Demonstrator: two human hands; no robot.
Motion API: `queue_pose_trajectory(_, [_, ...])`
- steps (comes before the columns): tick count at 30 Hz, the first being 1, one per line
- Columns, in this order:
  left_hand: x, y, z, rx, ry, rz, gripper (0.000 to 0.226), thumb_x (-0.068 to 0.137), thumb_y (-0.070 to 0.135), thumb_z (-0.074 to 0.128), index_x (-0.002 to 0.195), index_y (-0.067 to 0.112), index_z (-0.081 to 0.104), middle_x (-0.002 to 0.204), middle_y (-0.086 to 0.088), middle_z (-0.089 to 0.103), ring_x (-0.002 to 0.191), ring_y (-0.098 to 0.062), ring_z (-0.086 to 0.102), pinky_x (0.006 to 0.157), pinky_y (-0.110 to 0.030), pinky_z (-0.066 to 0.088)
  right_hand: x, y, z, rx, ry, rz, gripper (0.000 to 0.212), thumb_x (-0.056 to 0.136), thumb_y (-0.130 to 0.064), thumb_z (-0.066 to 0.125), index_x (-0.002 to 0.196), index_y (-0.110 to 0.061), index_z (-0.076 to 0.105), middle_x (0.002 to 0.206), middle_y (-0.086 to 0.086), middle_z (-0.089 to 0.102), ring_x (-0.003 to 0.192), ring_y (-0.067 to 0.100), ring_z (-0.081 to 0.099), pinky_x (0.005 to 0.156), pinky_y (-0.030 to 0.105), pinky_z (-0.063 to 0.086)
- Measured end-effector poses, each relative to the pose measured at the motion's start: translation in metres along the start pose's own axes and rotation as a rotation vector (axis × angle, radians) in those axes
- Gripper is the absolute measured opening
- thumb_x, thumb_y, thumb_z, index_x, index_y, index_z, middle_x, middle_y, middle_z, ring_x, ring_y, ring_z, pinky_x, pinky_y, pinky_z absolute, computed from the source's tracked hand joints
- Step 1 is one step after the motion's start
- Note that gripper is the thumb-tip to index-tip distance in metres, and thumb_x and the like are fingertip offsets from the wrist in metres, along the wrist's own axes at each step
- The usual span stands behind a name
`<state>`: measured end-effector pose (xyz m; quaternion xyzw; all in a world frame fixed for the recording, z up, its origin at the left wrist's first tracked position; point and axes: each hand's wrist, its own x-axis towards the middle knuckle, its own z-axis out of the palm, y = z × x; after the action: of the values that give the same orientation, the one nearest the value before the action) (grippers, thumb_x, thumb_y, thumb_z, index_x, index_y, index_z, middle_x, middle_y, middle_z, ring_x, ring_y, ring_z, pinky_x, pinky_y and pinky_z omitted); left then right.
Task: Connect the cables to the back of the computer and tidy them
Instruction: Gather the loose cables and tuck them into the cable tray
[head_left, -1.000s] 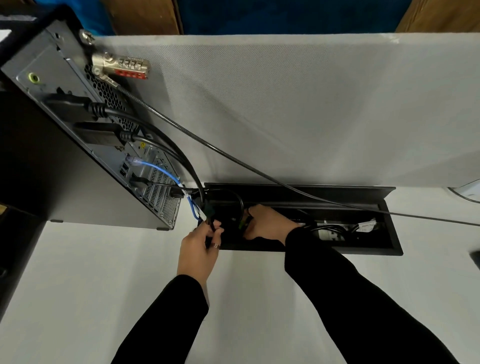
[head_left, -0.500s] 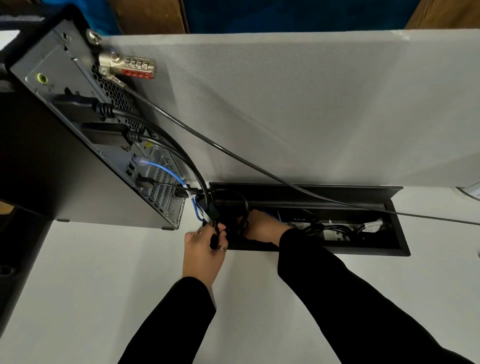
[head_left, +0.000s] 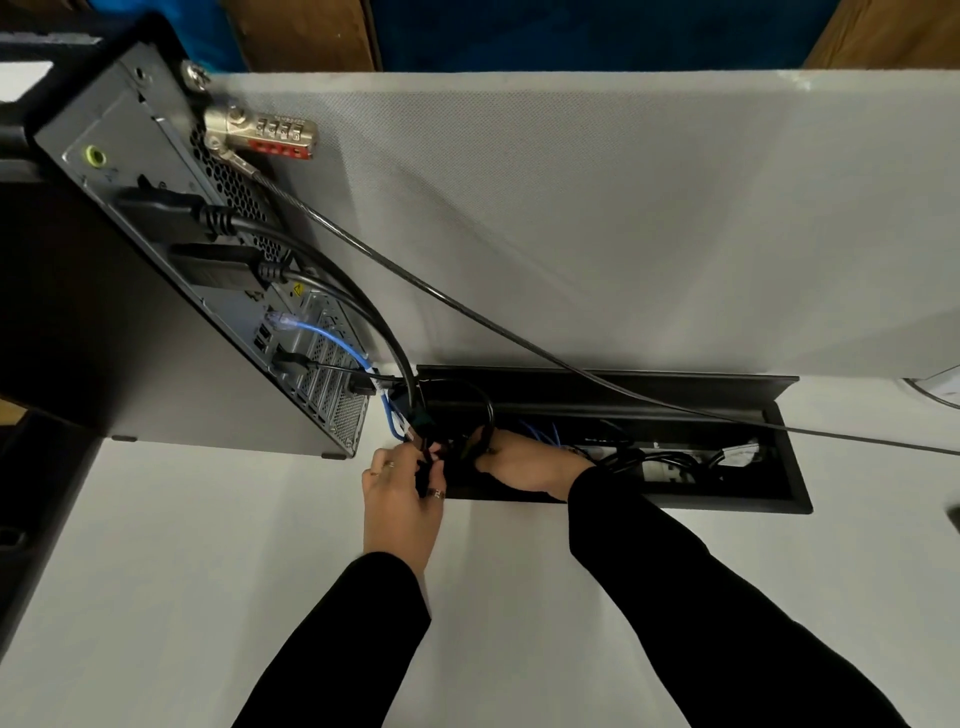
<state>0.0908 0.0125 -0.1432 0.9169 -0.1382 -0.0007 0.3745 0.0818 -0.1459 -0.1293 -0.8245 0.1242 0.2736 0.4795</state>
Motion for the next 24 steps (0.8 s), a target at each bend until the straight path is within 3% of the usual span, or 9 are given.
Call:
queue_pose_trajectory(4, [-0.001,0.006,-0.005,-0.119,0.031,-0.072,0.022,0.075,0.003,0.071,0.081,0.016,0.055,0.077,0.003,0.049,0.077,-0.023,0.050,0.073,-0.034,0.044,-0.003,0.005,0.002,-0.003,-0.003,0.029,0.033,0.087,-0.025,0.046,0.114,-0.007,0.053,0.115,0.013,0.058,0.106,0.027,0.054,0.099,0.046,0.042])
queue_pose_trajectory(5, [-0.001,0.006,-0.007,-0.168,0.045,-0.089,0.031,0.072,0.003,0.073,0.079,0.022,0.050,0.075,0.005,0.050,0.075,-0.020,0.050,0.073,-0.030,0.045,-0.005,0.006,0.001,-0.002,-0.001,0.018,0.032,0.088,-0.025,0.046,0.113,-0.007,0.053,0.112,0.012,0.059,0.104,0.025,0.055,0.098,0.043,0.043])
queue_pose_trajectory(7, [-0.002,0.004,-0.009,-0.223,0.037,-0.107,0.045,0.069,0.003,0.076,0.077,0.033,0.043,0.075,0.008,0.052,0.073,-0.013,0.051,0.071,-0.017,0.042,-0.012,0.008,-0.004,0.027,0.053,-0.014,0.019,0.091,-0.021,0.048,0.104,-0.009,0.054,0.099,0.005,0.062,0.094,0.015,0.058,0.092,0.023,0.045])
queue_pose_trajectory(9, [-0.003,0.003,-0.010,-0.225,0.004,-0.107,0.049,0.068,0.005,0.076,0.078,0.038,0.041,0.077,0.010,0.053,0.075,-0.010,0.050,0.070,-0.019,0.041,-0.020,0.008,-0.007,0.119,0.119,-0.059,0.008,0.091,-0.014,0.050,0.096,-0.019,0.054,0.092,-0.003,0.064,0.089,0.007,0.059,0.084,0.015,0.043])
queue_pose_trajectory(11, [-0.002,0.002,-0.009,-0.258,0.001,-0.136,0.047,0.069,0.010,0.078,0.078,0.037,0.041,0.078,0.011,0.054,0.075,-0.015,0.049,0.071,-0.028,0.043,-0.027,0.009,-0.007,0.202,0.157,-0.120,0.013,0.089,-0.012,0.054,0.092,-0.025,0.054,0.094,-0.002,0.067,0.090,0.007,0.061,0.086,0.020,0.044])
queue_pose_trajectory(15, [0.001,0.002,-0.007,-0.273,0.022,-0.150,0.040,0.074,0.018,0.075,0.078,0.037,0.039,0.075,0.009,0.055,0.072,-0.021,0.051,0.065,-0.028,0.040,-0.035,0.008,0.003,0.359,0.224,-0.197,0.014,0.092,-0.021,0.055,0.104,-0.017,0.061,0.102,0.000,0.068,0.094,0.010,0.065,0.091,0.021,0.048])
queue_pose_trajectory(19, [0.002,0.001,-0.005,-0.240,0.032,-0.141,0.041,0.077,0.015,0.071,0.077,0.038,0.037,0.076,0.006,0.058,0.072,-0.022,0.052,0.066,-0.031,0.041,-0.033,0.007,0.008,0.358,0.296,-0.207,0.016,0.095,-0.023,0.049,0.103,-0.020,0.063,0.103,0.000,0.070,0.093,0.011,0.067,0.092,0.026,0.049])
queue_pose_trajectory(24, [0.003,0.004,-0.006,-0.239,0.049,-0.152,0.041,0.076,0.012,0.071,0.075,0.036,0.038,0.069,0.012,0.053,0.068,-0.021,0.052,0.062,-0.028,0.041,-0.026,0.007,0.007,0.204,0.316,-0.186,0.017,0.094,-0.024,0.051,0.100,-0.018,0.066,0.077,-0.016,0.063,0.070,-0.015,0.056,0.070,0.005,0.041])
